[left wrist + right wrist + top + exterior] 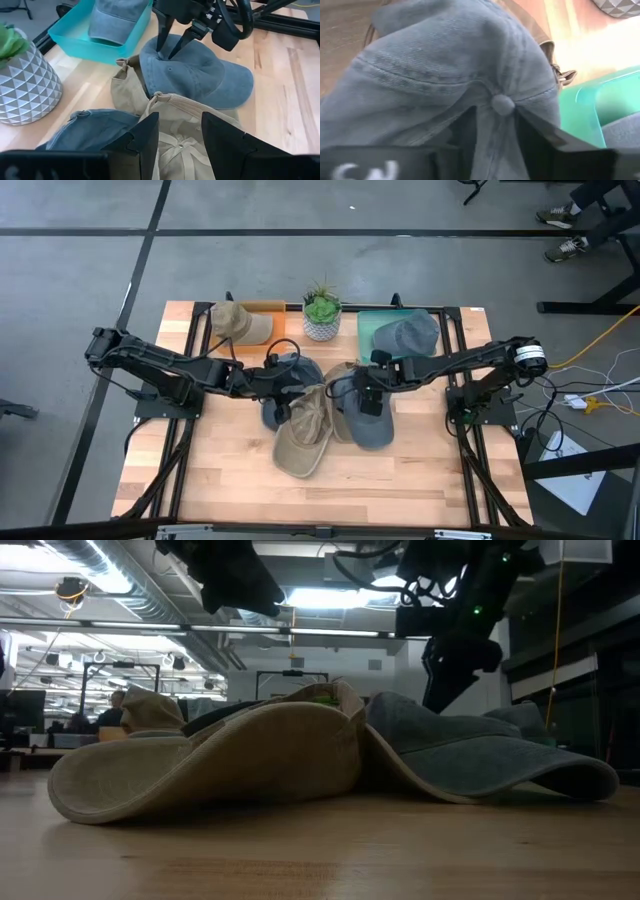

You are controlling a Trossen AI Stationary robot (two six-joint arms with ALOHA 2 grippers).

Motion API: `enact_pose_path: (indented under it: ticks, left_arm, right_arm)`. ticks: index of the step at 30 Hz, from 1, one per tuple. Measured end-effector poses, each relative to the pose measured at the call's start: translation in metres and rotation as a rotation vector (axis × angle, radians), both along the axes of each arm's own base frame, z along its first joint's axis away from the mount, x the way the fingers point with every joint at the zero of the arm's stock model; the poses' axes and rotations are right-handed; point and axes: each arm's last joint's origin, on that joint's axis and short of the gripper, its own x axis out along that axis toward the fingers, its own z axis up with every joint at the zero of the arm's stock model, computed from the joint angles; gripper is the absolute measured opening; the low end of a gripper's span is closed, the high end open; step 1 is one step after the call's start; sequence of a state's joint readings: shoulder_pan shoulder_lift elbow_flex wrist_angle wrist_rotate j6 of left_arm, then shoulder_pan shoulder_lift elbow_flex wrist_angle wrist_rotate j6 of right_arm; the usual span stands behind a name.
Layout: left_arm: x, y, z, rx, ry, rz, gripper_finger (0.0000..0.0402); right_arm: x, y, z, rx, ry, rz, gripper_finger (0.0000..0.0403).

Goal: Pick & Place hat
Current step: Put the right gray cap into the green bin

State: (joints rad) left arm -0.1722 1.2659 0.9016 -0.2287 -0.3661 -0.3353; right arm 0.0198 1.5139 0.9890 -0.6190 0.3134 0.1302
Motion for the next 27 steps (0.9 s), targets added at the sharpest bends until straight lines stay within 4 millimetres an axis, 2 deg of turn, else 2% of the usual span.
enact_pose_path:
  ticks: [8, 11, 18, 27]
  left_arm:
    - [-0.0001, 0.0005, 0.0001, 0.01, -0.002, 0.015, 0.0143]
    - [-0.0001, 0.0005, 0.0001, 0.01, -0.002, 0.015, 0.0143]
    - [-0.0001, 0.0005, 0.0001, 0.01, -0.002, 0.015, 0.0143]
    - [-0.0002, 0.0012, 0.0002, 0.024, -0.004, 0.037, 0.0143]
  right_arm:
    - [0.0023, -0.0045, 0.0011, -0.001, -0.026, -0.009, 0.0014]
    - [0.0016, -0.0045, 0.0007, -0.003, -0.014, 0.0, 0.0007]
    - [-0.0029, -0.0046, -0.0009, -0.027, 0.053, 0.052, 0.0073]
    - [-0.0035, -0.0034, -0.0009, 0.007, 0.059, 0.08, 0.0208]
